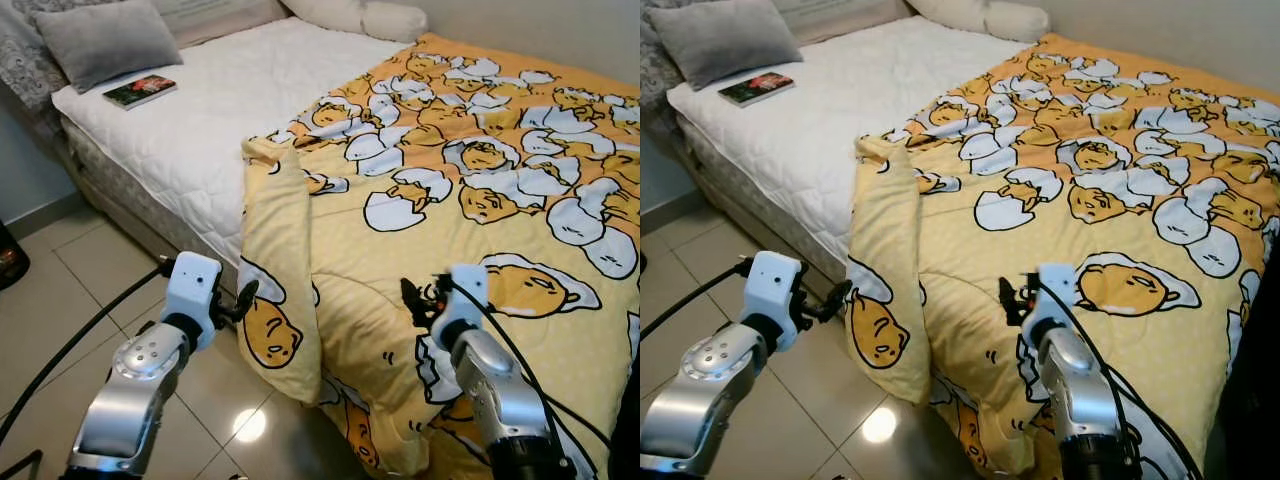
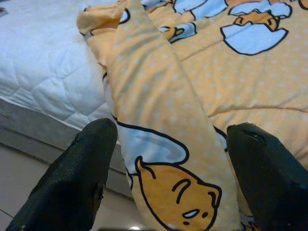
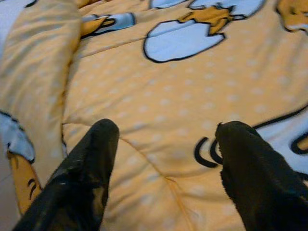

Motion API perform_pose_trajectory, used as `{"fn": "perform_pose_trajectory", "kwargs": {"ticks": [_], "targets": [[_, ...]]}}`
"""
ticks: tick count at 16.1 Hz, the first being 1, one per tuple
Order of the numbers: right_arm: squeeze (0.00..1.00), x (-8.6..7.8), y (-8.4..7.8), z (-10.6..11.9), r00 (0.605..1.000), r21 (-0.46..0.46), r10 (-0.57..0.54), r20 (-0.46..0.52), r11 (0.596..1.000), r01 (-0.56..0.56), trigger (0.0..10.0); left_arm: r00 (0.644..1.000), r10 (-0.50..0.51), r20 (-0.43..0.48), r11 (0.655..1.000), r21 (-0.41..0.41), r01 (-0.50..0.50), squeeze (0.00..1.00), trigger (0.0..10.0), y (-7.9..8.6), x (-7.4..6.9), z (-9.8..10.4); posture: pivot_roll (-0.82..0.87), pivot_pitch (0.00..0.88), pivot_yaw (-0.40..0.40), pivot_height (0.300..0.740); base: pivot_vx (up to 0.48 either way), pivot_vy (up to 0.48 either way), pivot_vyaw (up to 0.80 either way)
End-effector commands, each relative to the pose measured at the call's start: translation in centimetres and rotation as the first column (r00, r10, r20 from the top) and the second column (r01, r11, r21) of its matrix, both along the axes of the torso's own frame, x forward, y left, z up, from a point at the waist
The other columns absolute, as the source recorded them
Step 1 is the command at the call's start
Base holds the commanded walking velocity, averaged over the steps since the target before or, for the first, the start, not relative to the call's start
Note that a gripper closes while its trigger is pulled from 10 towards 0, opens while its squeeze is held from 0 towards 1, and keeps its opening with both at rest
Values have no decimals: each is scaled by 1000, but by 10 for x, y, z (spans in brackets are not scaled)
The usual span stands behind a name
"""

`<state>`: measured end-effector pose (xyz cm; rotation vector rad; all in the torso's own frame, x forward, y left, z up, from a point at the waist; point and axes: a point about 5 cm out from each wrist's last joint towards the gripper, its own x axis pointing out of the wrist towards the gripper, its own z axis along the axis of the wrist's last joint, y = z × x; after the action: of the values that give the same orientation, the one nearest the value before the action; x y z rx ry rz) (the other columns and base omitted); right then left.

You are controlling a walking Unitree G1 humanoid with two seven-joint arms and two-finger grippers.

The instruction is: Clean up the room

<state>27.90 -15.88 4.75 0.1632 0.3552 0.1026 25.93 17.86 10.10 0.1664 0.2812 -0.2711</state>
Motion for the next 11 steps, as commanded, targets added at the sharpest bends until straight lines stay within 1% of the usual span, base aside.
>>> {"fn": "perform_pose_trajectory", "kwargs": {"ticks": [1,3,6,9,11], "targets": [[1000,-2,-1,1,1000,12,-30,3,999,30,10000,1000,23,7,1000,13,-23,165,10000,0,1,0,-45,0,15,740,0,356,0],[1000,-7,-3,1,998,11,-55,-3,998,55,10000,999,46,14,999,7,-46,165,10000,-2,3,0,-60,0,17,740,0,360,-456],[1000,-10,-6,-3,995,32,-91,-31,995,92,10000,999,49,11,999,14,-49,169,10000,-4,0,-4,-39,0,-10,740,0,360,-590],[1000,-13,-2,-4,996,35,-78,-43,996,80,10000,997,72,11,997,-2,-72,169,10000,-2,-3,-2,-37,0,-25,740,0,358,-617],[1000,-14,-4,-4,995,37,-83,-48,996,85,10000,997,71,9,997,0,-71,173,10000,-3,-4,-4,-29,0,-28,740,0,358,-613]]}}
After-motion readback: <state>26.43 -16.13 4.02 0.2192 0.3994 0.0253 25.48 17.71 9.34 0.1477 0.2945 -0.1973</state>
